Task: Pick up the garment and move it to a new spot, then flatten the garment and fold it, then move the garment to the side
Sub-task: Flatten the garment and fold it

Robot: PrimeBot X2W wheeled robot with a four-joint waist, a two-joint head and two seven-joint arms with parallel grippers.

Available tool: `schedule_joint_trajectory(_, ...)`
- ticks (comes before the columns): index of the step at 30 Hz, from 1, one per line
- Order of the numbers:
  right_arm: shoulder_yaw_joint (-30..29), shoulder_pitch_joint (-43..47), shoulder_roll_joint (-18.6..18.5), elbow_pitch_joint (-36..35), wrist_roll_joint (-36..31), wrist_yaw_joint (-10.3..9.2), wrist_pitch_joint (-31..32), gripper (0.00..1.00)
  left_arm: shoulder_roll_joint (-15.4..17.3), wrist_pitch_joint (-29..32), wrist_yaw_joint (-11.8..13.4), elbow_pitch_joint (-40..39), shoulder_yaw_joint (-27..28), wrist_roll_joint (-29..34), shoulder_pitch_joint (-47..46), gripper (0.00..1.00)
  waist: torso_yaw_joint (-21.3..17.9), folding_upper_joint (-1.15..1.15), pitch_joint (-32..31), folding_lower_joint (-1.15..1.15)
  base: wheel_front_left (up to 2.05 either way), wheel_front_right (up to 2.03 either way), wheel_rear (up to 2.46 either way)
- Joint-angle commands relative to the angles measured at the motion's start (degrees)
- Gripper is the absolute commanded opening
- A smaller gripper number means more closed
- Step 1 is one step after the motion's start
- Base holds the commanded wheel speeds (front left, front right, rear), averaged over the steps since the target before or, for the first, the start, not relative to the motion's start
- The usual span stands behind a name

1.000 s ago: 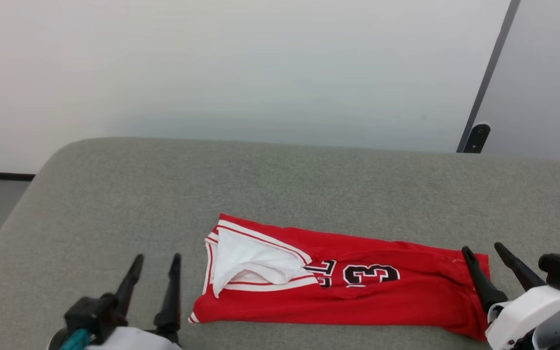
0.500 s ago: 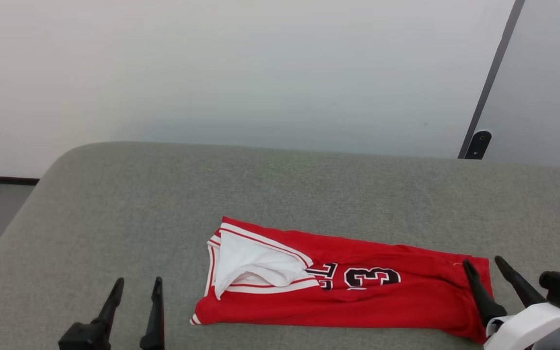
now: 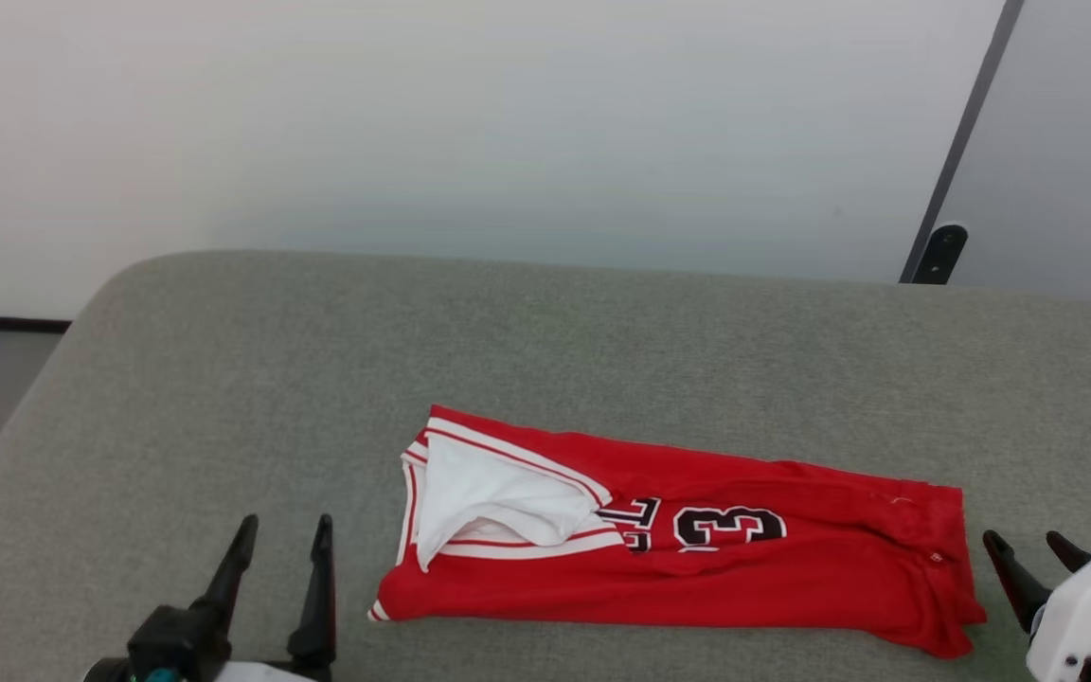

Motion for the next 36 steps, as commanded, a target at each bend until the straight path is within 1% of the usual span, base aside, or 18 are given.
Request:
schedule_joint_trajectory(1,-0.1,-1.6,-0.2,1.3,1.0,-0.07,1.7,1.0,-0.3,0.0,-0.1,-0.1,-0.1,0.0,-0.8,1.0,0.5,0.0,0.6,0.0,0.0,0.0,0.0)
schedule_joint_trajectory(3,0.5,-3.6,-0.9,3.9,1.1,-0.07,5.8,1.0,-0.5,0.0,-0.3,-0.1,-0.6,0.1,-1.4,1.0,1.3,0.0,1.1,0.0,0.0,0.0,0.0)
schedule_joint_trajectory(8,2.2,-8.8,-0.8,9.9,2.5,-0.07,16.0,1.0,-1.0,0.0,-0.6,1.0,-2.9,-0.5,-3.1,1.0,3.6,0.0,2.3,0.0,0.0,0.0,0.0)
schedule_joint_trajectory(14,3.3,-13.7,-0.3,16.0,3.7,-0.07,24.8,1.0,-1.1,0.0,-0.5,2.0,-7.0,-2.3,-5.6,1.0,6.4,0.0,5.0,0.0,0.0,0.0,0.0)
schedule_joint_trajectory(17,2.9,-15.6,0.0,18.9,4.0,-0.07,27.4,1.0,-1.0,0.0,-0.5,2.2,-8.6,-2.9,-6.8,1.0,7.4,0.0,6.2,0.0,0.0,0.0,0.0)
schedule_joint_trajectory(20,3.2,-16.6,0.3,22.1,2.9,-0.07,28.8,1.0,-1.0,0.0,-0.5,2.8,-9.7,-3.4,-7.6,1.0,8.3,0.0,7.3,0.0,0.0,0.0,0.0)
schedule_joint_trajectory(23,3.4,-17.4,1.1,24.7,2.0,-0.07,28.9,1.0,-1.0,0.0,-0.5,3.1,-10.6,-3.9,-8.5,1.0,8.9,0.0,8.1,0.0,0.0,0.0,0.0)
schedule_joint_trajectory(26,3.3,-18.3,2.7,26.5,2.3,-0.05,28.8,1.0,-0.8,0.0,-0.5,3.4,-11.1,-4.2,-9.1,1.0,9.2,0.0,8.5,0.0,0.0,0.0,0.0)
schedule_joint_trajectory(27,3.5,-18.5,3.1,26.8,2.5,-0.01,28.9,0.36,-0.8,0.0,-0.5,3.5,-11.2,-4.3,-9.3,1.0,9.3,0.0,8.6,0.0,0.0,0.0,0.0)
schedule_joint_trajectory(28,3.6,-18.6,3.4,26.8,2.8,0.02,28.4,0.0,-0.8,0.0,-0.5,3.6,-11.2,-4.3,-9.5,1.0,9.3,0.0,8.7,0.0,0.0,0.0,0.0)
schedule_joint_trajectory(31,3.9,-19.2,3.1,27.5,3.2,0.11,28.4,0.0,-0.6,0.0,-0.5,3.9,-11.1,-4.5,-9.9,1.0,9.2,0.0,8.7,0.0,0.0,0.0,0.0)
schedule_joint_trajectory(36,3.3,-20.1,0.7,28.3,3.6,-0.09,26.9,0.0,-0.2,0.0,-0.5,4.2,-10.6,-5.2,-10.1,1.0,8.6,0.0,8.5,0.0,0.0,0.0,0.0)
